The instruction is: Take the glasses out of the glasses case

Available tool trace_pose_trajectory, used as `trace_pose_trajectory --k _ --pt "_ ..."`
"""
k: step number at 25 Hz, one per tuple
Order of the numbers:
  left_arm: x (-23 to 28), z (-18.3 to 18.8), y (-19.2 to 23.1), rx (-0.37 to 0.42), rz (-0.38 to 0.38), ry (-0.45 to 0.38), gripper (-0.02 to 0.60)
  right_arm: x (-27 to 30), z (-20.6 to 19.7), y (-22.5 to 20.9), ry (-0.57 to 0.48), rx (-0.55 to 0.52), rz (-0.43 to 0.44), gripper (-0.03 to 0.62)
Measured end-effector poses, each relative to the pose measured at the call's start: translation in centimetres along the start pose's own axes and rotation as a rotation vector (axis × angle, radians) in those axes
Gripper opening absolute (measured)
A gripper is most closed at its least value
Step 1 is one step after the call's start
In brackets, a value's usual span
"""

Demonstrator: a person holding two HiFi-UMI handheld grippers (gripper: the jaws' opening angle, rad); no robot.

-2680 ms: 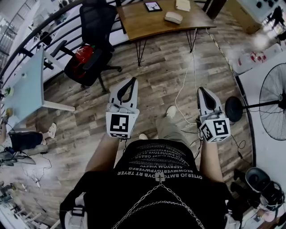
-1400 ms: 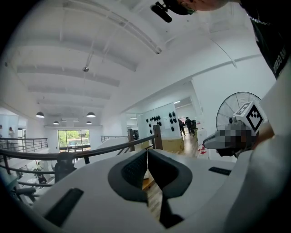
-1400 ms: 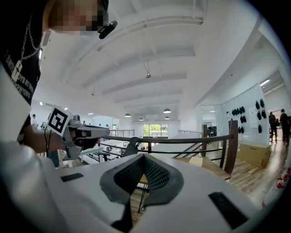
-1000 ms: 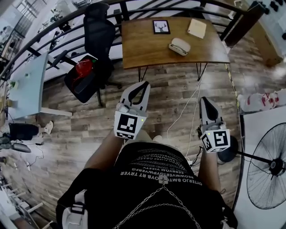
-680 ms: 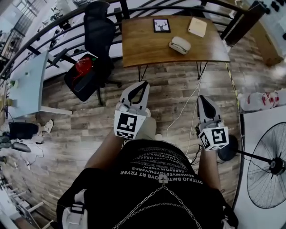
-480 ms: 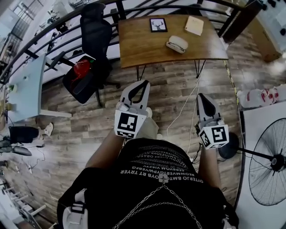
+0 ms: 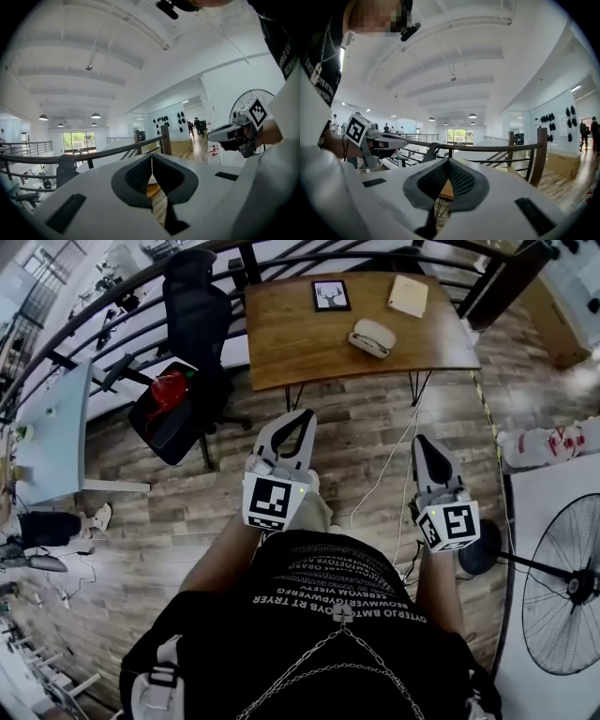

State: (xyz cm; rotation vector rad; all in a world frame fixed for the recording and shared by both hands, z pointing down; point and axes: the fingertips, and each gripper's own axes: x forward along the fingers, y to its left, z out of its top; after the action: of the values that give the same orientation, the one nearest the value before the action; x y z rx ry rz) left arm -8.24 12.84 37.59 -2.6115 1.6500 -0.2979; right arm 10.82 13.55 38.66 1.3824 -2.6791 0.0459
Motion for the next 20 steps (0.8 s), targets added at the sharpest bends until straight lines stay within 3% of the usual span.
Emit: trace_pose_trajectory --k 20 --pt "10.8 0.3 3.9 0.001 -0.054 0.034 0.029 8.6 0.3 -6.4 0.034 0.032 -0.026 0.015"
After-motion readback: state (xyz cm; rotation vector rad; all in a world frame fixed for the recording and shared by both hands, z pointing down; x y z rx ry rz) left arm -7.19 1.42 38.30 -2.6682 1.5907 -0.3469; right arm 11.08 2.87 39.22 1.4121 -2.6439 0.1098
